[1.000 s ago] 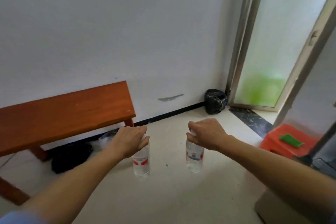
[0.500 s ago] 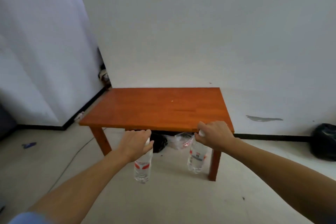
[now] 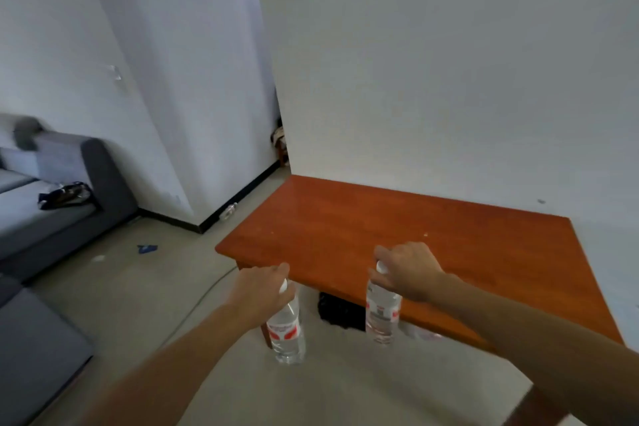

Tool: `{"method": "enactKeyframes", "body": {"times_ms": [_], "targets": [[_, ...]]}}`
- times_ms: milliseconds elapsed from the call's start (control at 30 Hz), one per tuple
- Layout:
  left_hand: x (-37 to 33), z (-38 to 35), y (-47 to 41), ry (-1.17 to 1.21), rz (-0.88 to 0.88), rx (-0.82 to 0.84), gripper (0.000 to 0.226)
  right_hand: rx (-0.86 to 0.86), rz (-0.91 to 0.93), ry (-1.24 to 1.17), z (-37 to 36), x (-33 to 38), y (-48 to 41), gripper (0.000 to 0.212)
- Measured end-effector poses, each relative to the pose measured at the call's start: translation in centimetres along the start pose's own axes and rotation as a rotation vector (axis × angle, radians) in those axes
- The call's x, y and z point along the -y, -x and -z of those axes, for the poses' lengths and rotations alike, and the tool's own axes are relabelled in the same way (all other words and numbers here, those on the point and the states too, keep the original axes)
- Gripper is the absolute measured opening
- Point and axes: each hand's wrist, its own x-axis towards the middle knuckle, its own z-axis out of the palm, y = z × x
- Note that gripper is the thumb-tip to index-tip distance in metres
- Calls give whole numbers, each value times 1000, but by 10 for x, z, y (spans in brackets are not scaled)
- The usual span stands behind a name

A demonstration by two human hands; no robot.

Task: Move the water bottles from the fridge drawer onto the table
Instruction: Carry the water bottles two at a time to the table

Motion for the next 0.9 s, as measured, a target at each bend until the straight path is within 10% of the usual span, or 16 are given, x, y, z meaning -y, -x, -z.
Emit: {"method": "enactKeyframes", "body": {"times_ms": [900], "targets": [[283,-89,-442,79,-74,51,26,16,-328,-156,-105,-45,-488,38]]}}
